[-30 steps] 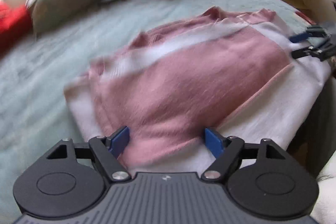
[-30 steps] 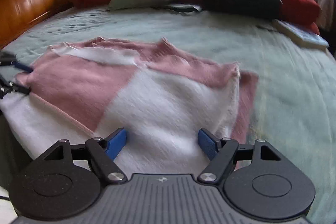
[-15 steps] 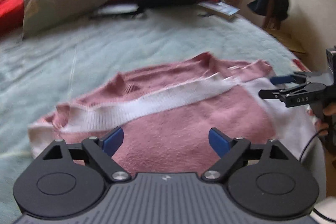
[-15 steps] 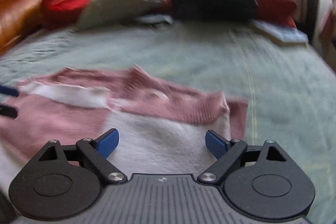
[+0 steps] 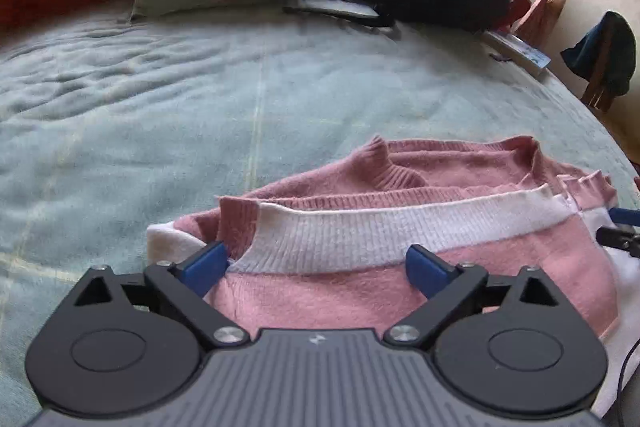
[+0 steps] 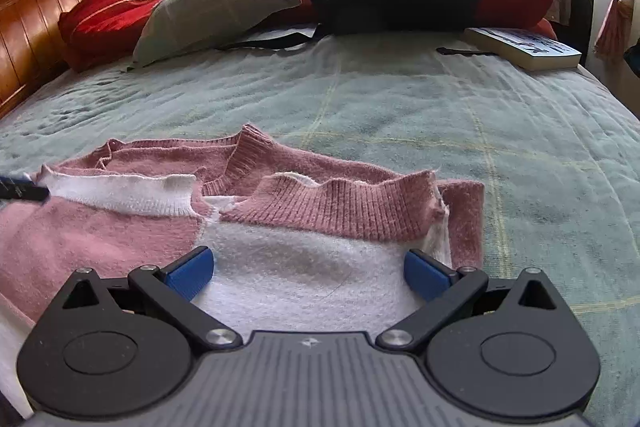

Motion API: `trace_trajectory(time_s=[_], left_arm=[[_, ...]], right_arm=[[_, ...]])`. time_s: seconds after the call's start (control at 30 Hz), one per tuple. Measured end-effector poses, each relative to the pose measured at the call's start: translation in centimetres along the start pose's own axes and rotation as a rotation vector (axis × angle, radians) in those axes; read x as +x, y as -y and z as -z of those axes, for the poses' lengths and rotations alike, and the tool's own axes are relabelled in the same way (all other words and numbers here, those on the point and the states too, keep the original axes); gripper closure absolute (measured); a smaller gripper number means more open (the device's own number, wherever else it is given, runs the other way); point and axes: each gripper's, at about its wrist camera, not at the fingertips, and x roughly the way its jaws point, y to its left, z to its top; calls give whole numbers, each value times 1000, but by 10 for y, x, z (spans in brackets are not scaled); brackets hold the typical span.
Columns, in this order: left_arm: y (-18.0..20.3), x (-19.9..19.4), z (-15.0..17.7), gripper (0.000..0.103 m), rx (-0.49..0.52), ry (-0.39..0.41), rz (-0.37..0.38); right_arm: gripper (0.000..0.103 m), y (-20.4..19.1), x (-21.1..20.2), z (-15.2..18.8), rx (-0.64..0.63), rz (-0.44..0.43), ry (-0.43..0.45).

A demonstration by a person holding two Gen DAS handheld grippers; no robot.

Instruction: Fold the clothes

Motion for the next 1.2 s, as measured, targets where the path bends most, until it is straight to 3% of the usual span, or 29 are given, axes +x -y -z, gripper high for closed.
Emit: trace_trajectory(time_s=[0.07,0.2,0.33,0.6,0.77,0.97,1.2], left_arm=[[6,-10,-6,7,-1,12,16],[20,-19,-21,5,2,40,149],[28,-17,-22,5,0,34,66],[17,-37,6,5,-25,37,43],[13,-37,13,5,-45,45,24],[22,-41,7,5,1,48,50],[33,-37,-16,4,51,29,191]], right_arm=[[0,-2,-8,-10,25,-36,10],[0,-9,-19,-35,52,-182,35],[0,-33,6,-57,-37,-305,17],[0,-43,100,-73,-54,-326,-131],[0,-50,110,-78,-77,-319,-128],[0,-53,69,-79,-95,-282,-93],[0,-43,-11,-43,-80,-176,-15]])
